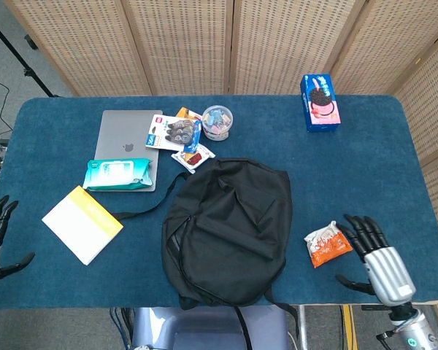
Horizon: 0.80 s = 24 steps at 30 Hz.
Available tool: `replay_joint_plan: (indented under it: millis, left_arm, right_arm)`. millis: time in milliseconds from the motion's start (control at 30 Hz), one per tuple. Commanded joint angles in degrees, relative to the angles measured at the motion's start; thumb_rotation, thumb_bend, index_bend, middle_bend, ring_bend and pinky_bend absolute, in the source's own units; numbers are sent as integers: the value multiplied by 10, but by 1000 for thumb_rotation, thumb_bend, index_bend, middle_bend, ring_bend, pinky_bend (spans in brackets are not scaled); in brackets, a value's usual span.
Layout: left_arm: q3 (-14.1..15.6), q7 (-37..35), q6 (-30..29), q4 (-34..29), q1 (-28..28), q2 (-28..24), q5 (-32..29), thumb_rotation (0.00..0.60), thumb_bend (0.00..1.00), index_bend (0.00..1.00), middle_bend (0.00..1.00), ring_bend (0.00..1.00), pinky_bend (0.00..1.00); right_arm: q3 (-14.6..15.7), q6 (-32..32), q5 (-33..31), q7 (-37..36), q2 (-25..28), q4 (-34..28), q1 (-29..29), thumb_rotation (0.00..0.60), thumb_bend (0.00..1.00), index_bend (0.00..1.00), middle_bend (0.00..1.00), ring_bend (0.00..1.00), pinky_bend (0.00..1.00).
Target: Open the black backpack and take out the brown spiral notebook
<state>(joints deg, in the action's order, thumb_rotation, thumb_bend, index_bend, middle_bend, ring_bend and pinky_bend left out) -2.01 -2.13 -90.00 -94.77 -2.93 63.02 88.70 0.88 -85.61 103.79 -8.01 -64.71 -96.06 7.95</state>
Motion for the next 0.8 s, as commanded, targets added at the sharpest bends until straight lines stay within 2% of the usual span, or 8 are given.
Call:
replay_joint_plan:
  millis: [33,133,267,433,633,800]
  left_arm:
    - [-2,0,2,1,-1,0,-5,600,160,39,0,0,39]
    - [-4,1,6,2,-2,1,-10,600,160,40,0,0,38]
    - [-6,2,11,5,-3,3,-16,600,161,39,0,0,38]
    - [-7,2,17,9,-4,4,-24,600,161,39,0,0,38]
    - [-10,1,19,13,-4,5,-30,600,162,39,0,0,38]
    - [-10,-2,22,15,-5,5,-32,600,161,40,0,0,38]
  right_arm:
    - [12,58,54,-4,-11,-4,55,600,0,198,136,66,67]
    - [11,94,75,10,-36,-7,86,600,0,229,178,105,114]
    - [13,156,84,26,-67,-26,124,600,0,230,188,112,115]
    - [12,236,82,82,-116,-48,163,600,0,230,188,112,115]
    - [6,321,46,155,-184,-46,194,600,0,230,188,112,115]
    - [-1,342,20,193,-224,-32,204,600,0,230,188,112,115]
